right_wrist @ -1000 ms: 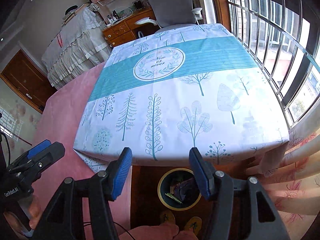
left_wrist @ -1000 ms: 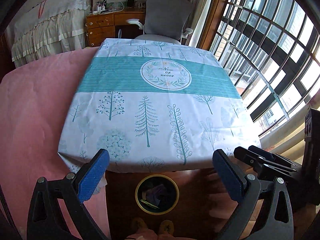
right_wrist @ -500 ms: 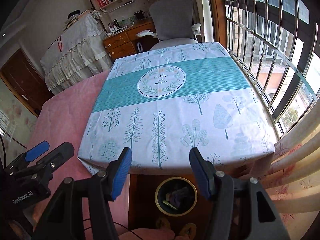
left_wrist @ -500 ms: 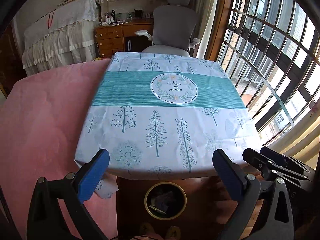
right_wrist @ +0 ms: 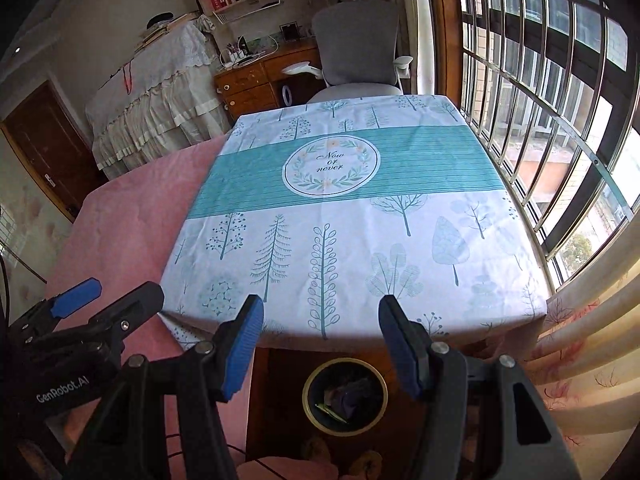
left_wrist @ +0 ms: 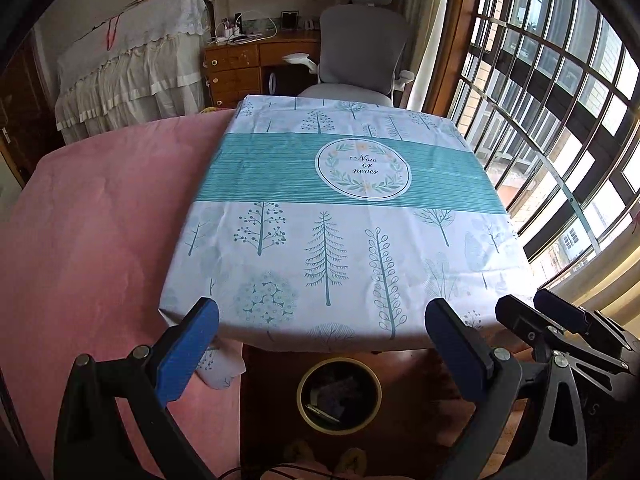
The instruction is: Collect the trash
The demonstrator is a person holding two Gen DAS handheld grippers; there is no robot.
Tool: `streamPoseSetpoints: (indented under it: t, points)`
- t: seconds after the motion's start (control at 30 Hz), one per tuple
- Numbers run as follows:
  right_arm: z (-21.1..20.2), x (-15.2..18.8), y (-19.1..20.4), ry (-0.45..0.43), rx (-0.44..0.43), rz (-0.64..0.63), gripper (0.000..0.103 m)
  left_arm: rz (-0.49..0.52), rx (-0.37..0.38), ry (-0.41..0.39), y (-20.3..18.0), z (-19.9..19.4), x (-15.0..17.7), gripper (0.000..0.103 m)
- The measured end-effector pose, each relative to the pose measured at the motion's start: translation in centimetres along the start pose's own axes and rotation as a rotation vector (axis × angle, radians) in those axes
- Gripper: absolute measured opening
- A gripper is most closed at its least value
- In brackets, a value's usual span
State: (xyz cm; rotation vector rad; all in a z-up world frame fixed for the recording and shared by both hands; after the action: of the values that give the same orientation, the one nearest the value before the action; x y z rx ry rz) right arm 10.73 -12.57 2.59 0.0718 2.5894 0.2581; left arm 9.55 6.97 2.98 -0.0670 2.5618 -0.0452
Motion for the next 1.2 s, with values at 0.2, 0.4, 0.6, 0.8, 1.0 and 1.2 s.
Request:
streamPoseSetpoints:
  t: [0.2, 0.4, 0.6, 0.8, 1.0, 1.2]
  points:
    - [-0.4, -0.1, 0.0, -0.017, -0.003, -0.011, 0.06, 0.006, -0.007, -0.004, -0.1, 0.0, 0.0, 0.102]
    - [-0.6, -0.1, 0.1, -0.026, -0.006, -0.02, 0.06, 0.004, -0.015, -0.007, -0.2, -0.1, 0.1, 0.102]
    - [-0.7, -0.1, 0.0, -0.028, -0.005, -0.019, 0.06, 0.009, -0.02, -0.008, -0.4, -0.1, 0.3, 0.102]
    - [-0.8, 0.0, 0.1, -0.035, -0.003, -0.023, 0.06, 0.004, -0.024, -0.005, -0.5, -0.2, 0.7, 0.102]
    - [-0.8, 0.1, 0.1, -0.032, -0.004, -0.022, 0.06, 0.002, -0.026, -0.003, -0.3, -0.3, 1.0, 0.102]
    - [-0.9, 0.4, 0.1, -0.03, -0.004, -0.024, 0.06, -0.002, -0.033, 0.004, -0.2, -0.5, 1.5, 0.102]
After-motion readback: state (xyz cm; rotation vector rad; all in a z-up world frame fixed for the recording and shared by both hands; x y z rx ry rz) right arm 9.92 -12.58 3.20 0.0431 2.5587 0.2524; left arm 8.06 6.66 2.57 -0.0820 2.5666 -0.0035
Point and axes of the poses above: each gripper's, at about its wrist camera, not at the fingertips, and z roughly the way its jaws point, y to its left, x to its underside, the point moved 5 cm from there along z, roughly the way its jaws point, and after that the axes turned 2 degrees about y, right-handed, at the moved point
